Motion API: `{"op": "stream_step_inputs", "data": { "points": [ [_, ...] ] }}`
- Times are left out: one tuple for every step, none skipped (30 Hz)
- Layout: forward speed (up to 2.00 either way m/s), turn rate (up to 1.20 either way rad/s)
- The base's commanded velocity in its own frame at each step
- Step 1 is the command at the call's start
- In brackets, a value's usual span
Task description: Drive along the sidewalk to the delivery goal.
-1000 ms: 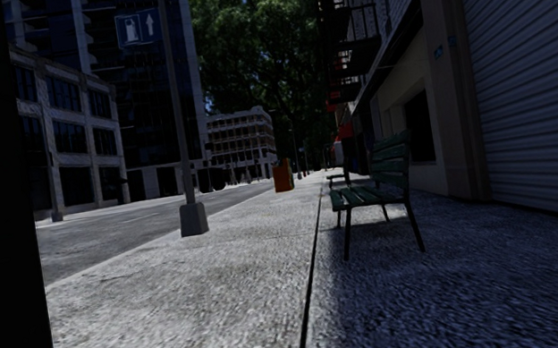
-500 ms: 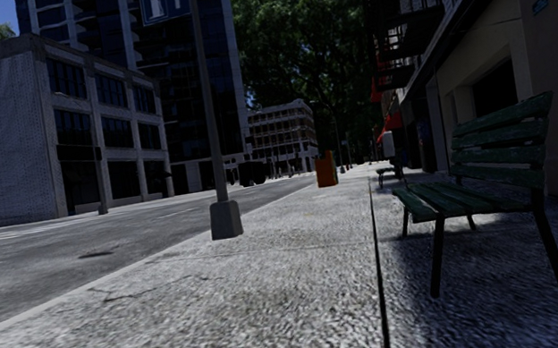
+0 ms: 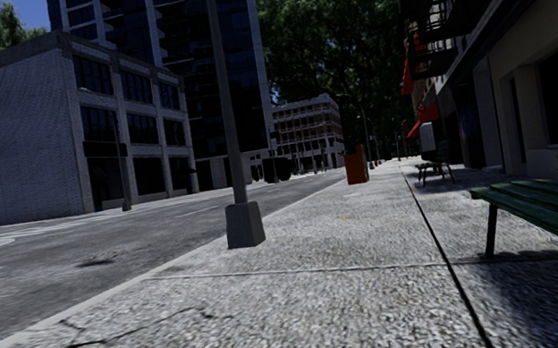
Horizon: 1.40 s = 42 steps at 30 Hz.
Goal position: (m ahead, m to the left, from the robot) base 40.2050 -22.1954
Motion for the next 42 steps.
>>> {"op": "stream_step_inputs", "data": {
  "points": [
    [1.78,0.0],
    [1.78,0.0],
    [1.78,-0.21],
    [1.78,-0.3],
    [1.78,-0.3],
    [1.78,-0.33],
    [1.78,-0.33],
    [1.78,-0.33],
    [1.78,-0.33],
    [1.78,-0.33],
    [1.78,-0.33],
    [1.78,-0.33],
    [1.78,-0.33],
    [1.78,-0.33],
    [1.78,-0.33],
    [1.78,-0.33],
    [1.78,-0.33],
    [1.78,-0.33],
    [1.78,-0.33],
    [1.78,-0.33],
    [1.78,-0.33],
    [1.78,-0.33],
    [1.78,-0.33],
    [1.78,-0.33],
    [1.78,-0.33],
    [1.78,-0.33],
    [1.78,-0.33],
    [1.78,-0.33],
    [1.78,-0.33],
    [1.78,-0.33],
    [1.78,-0.33],
    [1.78,-0.33],
    [1.78,-0.33],
    [1.78,-0.33],
    [1.78,-0.33],
    [1.78,-0.33],
    [1.78,-0.33],
    [1.78,-0.33],
    [1.78,-0.33],
    [1.78,-0.33],
    [1.78,-0.33],
    [1.78,-0.33]
  ]
}}
